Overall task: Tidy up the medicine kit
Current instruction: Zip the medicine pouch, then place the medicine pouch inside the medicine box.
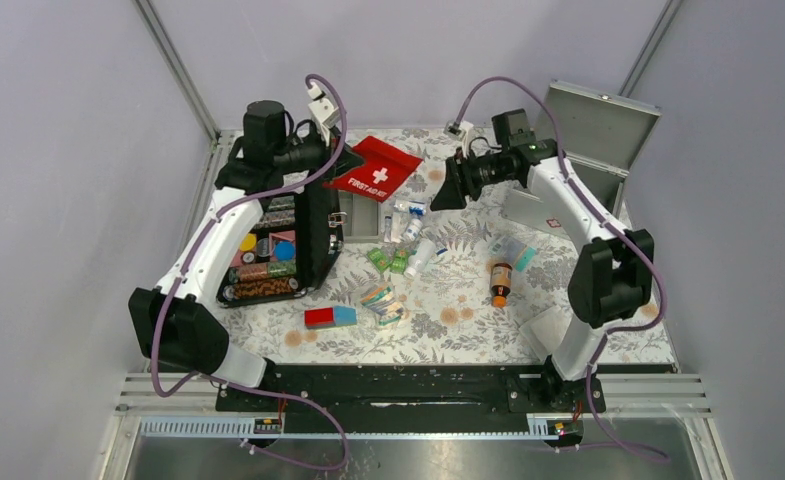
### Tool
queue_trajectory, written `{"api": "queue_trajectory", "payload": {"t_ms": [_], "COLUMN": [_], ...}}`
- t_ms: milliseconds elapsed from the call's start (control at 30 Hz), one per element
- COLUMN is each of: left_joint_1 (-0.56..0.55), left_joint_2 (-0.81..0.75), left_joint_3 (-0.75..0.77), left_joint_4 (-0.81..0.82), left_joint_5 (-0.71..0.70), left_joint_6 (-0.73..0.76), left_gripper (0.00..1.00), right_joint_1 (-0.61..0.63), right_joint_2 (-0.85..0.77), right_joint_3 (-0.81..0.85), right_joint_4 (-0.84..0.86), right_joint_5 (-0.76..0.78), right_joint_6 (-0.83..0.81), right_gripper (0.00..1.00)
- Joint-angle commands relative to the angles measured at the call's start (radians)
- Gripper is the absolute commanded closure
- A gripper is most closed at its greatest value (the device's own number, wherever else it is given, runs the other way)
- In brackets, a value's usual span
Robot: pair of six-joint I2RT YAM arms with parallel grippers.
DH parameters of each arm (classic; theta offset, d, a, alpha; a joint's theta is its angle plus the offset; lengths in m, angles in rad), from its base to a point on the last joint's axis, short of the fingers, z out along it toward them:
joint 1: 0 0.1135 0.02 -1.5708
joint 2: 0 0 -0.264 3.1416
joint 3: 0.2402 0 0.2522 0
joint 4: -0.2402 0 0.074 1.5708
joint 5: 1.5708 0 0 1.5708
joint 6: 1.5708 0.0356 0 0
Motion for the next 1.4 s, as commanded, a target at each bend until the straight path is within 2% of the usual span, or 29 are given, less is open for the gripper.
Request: {"api": "queue_trajectory", "payload": {"t_ms": [0, 167, 267, 367, 500, 633, 700, 833, 967, 1067, 1133, 1233, 1333, 1367], "left_joint_1": [-0.008, -0.039, -0.071, -0.103, -0.115, -0.116, -0.119, -0.131, -0.133, -0.136, -0.136, -0.136, -0.135, -0.136], "left_joint_2": [-0.027, -0.017, -0.018, -0.023, -0.025, -0.02, -0.018, -0.021, -0.016, -0.008, 0.0, 0.006, 0.001, -0.002], "left_joint_3": [-0.026, -0.021, -0.015, -0.011, -0.011, 0.002, 0.008, -0.003, -0.012, -0.017, -0.011, -0.007, -0.016, -0.02], "left_joint_4": [0.041, 0.006, -0.063, -0.132, -0.148, -0.15, -0.148, -0.116, -0.052, -0.004, 0.001, -0.002, -0.004, -0.004], "left_joint_5": [0.109, 0.147, 0.162, 0.164, 0.159, 0.161, 0.161, 0.135, 0.136, 0.105, 0.073, 0.012, -0.03, -0.039], "left_joint_6": [0.021, 0.041, 0.122, 0.216, 0.234, 0.233, 0.231, 0.233, 0.174, 0.115, 0.092, 0.058, 0.042, 0.04], "left_gripper": [1.0, 1.0, 1.0, 1.0, 1.0, 1.0, 1.0, 1.0, 1.0, 1.0, 0.81, 0.51, 0.29, 0.26], "right_joint_1": [0.0, 0.022, 0.048, 0.062, 0.087, 0.123, 0.137, 0.153, 0.165, 0.165, 0.161, 0.142, 0.081, 0.049], "right_joint_2": [-0.103, -0.098, -0.088, -0.064, -0.029, -0.008, -0.004, 0.012, 0.009, -0.004, -0.031, -0.081, -0.096, -0.093], "right_joint_3": [0.12, 0.203, 0.241, 0.273, 0.306, 0.313, 0.302, 0.3, 0.285, 0.279, 0.257, 0.232, 0.265, 0.293], "right_joint_4": [-0.112, -0.17, -0.192, -0.192, -0.215, -0.267, -0.274, -0.271, -0.239, -0.229, -0.242, -0.303, -0.399, -0.437], "right_joint_5": [-0.022, -0.023, 0.006, 0.005, -0.019, -0.034, -0.03, -0.02, 0.033, 0.068, 0.104, 0.196, 0.235, 0.241], "right_joint_6": [-0.211, -0.348, -0.433, -0.45, -0.461, -0.494, -0.496, -0.467, -0.443, -0.429, -0.457, -0.536, -0.566, -0.57], "right_gripper": [0.35, 0.28, 0.23, 0.2, 0.2, 0.26, 0.3, 0.47, 0.69, 0.93, 1.0, 1.0, 1.0, 1.0]}}
